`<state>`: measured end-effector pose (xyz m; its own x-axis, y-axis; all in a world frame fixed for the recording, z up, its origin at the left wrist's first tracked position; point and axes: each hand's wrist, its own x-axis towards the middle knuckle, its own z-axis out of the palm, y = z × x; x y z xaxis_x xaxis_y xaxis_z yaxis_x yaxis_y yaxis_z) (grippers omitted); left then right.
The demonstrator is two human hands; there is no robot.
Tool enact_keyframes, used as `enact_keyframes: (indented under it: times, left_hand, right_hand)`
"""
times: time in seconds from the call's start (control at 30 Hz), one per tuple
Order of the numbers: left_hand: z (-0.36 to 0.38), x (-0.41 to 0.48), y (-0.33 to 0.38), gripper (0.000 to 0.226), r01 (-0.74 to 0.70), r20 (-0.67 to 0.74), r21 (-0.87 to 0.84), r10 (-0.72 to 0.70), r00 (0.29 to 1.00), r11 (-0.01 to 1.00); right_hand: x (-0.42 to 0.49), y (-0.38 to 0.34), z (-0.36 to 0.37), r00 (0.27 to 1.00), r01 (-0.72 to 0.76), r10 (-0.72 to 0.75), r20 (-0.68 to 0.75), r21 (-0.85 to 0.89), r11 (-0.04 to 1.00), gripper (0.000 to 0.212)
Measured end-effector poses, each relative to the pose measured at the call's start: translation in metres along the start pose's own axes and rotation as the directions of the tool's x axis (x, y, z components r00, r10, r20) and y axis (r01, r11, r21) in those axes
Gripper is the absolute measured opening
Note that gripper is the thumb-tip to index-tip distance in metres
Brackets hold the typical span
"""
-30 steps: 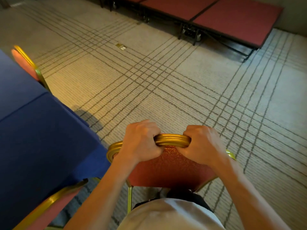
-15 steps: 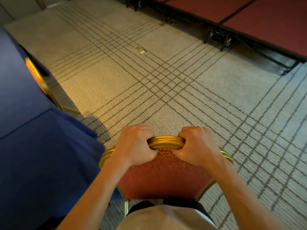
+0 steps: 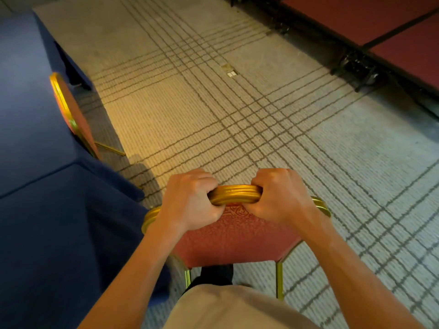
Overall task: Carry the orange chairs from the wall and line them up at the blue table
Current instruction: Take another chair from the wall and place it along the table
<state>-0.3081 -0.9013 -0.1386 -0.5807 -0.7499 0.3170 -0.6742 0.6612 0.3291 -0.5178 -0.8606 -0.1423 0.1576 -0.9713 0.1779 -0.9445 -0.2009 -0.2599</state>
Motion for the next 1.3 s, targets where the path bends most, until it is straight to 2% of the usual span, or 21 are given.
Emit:
enact_keyframes:
  times: [0.23, 0.5, 0.77, 1.0, 1.3]
  left_hand:
    - [0.005, 0.088, -0.102, 0.04, 0.051, -0.044, 0.003, -0.05, 0.998, 0.999]
    - [-0.012, 0.175, -0.178, 0.037, 0.04, -0.115, -0.009, -0.041, 0.992, 0.999]
    - [0.003, 0.266, -0.263, 0.031, 0.063, -0.108, 0.054, -0.057, 0.993, 0.997]
    - [0.011, 0.36, -0.342, 0.025, 0.196, -0.09, 0.155, -0.184, 0.979, 0.968]
    - [-0.005, 0.432, -0.432, 0.027, 0.363, -0.212, 0.19, -0.323, 0.922, 0.912]
  right_hand:
    - [0.136, 0.01, 0.012, 0.999, 0.005, -0.006, 0.032, 0.007, 1.0, 0.034]
    - [0.26, 0.026, 0.013, 0.999, 0.05, -0.05, 0.014, -0.048, 0.998, 0.041]
    - [0.389, 0.064, 0.052, 0.993, 0.092, -0.096, 0.07, 0.049, 0.995, 0.039]
    - [0.523, 0.099, 0.075, 0.96, 0.162, -0.171, 0.22, 0.057, 0.985, 0.041]
    - [0.679, 0.099, 0.092, 0.9, 0.343, -0.359, 0.249, 0.104, 0.933, 0.051]
